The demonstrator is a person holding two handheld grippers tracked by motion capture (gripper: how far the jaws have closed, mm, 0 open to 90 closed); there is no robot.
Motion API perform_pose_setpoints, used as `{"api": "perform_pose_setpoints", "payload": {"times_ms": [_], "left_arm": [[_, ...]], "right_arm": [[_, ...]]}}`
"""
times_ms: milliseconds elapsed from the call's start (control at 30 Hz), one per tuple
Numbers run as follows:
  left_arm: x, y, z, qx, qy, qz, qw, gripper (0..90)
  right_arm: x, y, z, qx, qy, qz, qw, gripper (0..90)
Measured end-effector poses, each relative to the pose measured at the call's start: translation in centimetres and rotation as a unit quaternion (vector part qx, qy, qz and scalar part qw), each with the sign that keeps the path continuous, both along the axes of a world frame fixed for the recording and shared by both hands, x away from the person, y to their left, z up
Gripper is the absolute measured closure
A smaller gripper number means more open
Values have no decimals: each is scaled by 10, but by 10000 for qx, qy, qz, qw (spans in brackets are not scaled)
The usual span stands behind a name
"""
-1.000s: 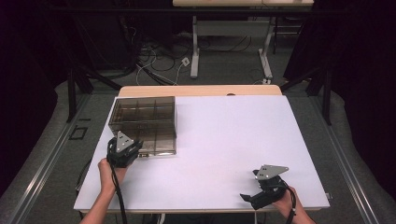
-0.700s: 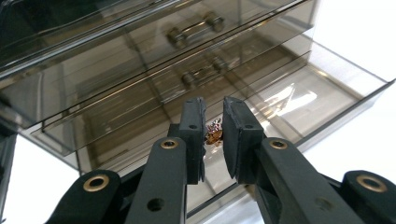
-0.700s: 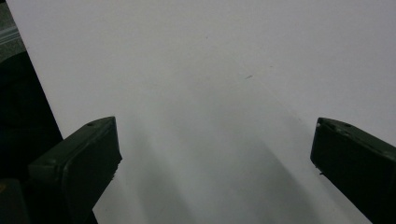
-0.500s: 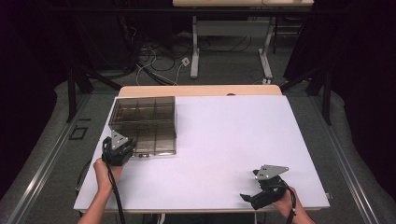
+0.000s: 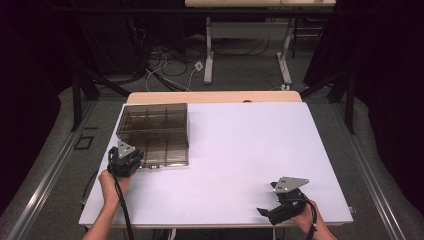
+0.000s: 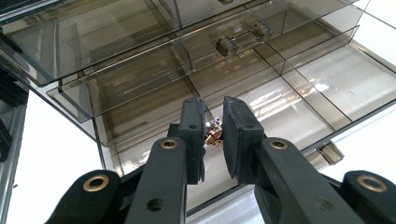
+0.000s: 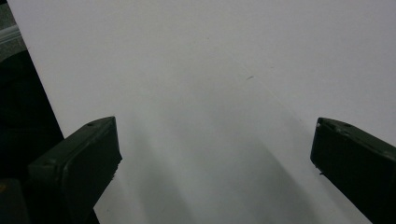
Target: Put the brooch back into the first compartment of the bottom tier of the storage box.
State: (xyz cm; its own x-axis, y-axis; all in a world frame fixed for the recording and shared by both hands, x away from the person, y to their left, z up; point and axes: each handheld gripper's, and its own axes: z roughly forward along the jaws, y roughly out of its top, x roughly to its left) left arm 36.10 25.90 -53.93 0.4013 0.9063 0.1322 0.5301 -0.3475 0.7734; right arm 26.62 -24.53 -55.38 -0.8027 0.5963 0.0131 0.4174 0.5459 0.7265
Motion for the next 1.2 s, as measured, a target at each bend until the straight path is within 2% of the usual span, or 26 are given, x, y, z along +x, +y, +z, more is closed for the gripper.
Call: {"api": "perform_pose_setpoints", "payload": {"times_ms": [333,633,1000,1200], "left_arm": [[2,1,-3,12,133,61,9999,772],[0,-2,4,-26,153,25,9999,664],[-13,-5,14,-60,72,113,9999,404],[-22,-6,12,-138,185,114,9997,276]], "right_arm": [[0,0,0,-3,10,5,10000,8],[0,0,0,-9,12,3,10000,8],[0,-1,0,-10,-22,35,10000,9],[-1,-1,0,11,6,7,10000,9]]}}
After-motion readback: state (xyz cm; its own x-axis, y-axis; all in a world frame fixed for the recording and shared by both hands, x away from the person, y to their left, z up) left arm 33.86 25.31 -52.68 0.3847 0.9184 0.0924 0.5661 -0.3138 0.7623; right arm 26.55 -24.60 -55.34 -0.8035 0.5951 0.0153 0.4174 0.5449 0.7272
